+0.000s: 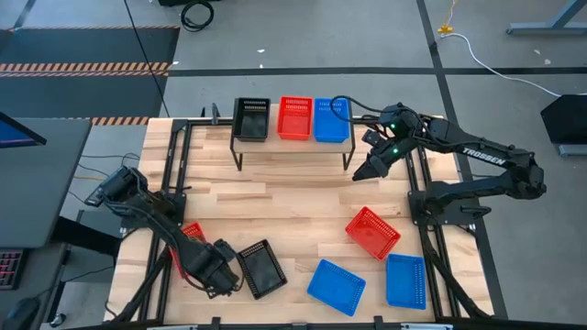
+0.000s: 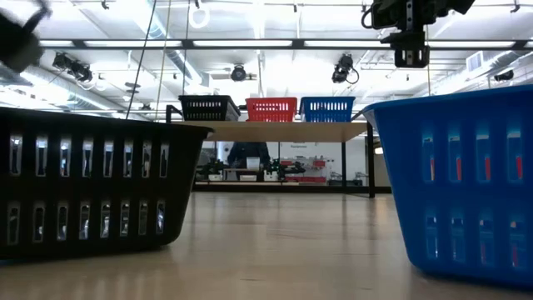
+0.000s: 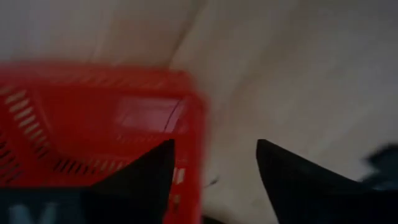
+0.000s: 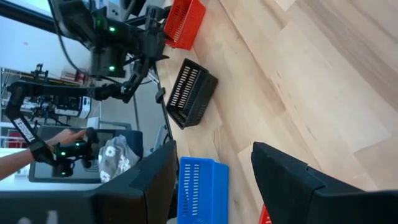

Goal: Stack baskets on shelf by color
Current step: Stack the left red bin on the red bin on the shelf

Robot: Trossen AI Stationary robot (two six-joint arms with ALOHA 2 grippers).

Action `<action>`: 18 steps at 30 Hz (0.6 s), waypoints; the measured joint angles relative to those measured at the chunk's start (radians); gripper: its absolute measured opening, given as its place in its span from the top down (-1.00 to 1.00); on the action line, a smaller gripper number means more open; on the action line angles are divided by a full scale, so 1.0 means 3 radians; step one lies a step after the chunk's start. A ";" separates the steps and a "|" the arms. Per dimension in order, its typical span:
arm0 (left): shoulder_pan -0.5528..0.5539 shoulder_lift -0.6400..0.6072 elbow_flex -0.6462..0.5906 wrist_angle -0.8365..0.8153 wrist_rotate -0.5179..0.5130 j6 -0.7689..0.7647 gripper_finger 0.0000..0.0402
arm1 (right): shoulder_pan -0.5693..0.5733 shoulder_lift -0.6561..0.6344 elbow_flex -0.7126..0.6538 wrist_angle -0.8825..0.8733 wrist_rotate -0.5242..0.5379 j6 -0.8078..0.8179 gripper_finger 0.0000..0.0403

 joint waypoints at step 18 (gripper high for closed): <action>0.0070 -0.0041 -0.0844 0.1148 0.0425 -0.0166 -0.04 | -0.0032 0.0001 0.0000 -0.0005 -0.0015 0.0009 -0.06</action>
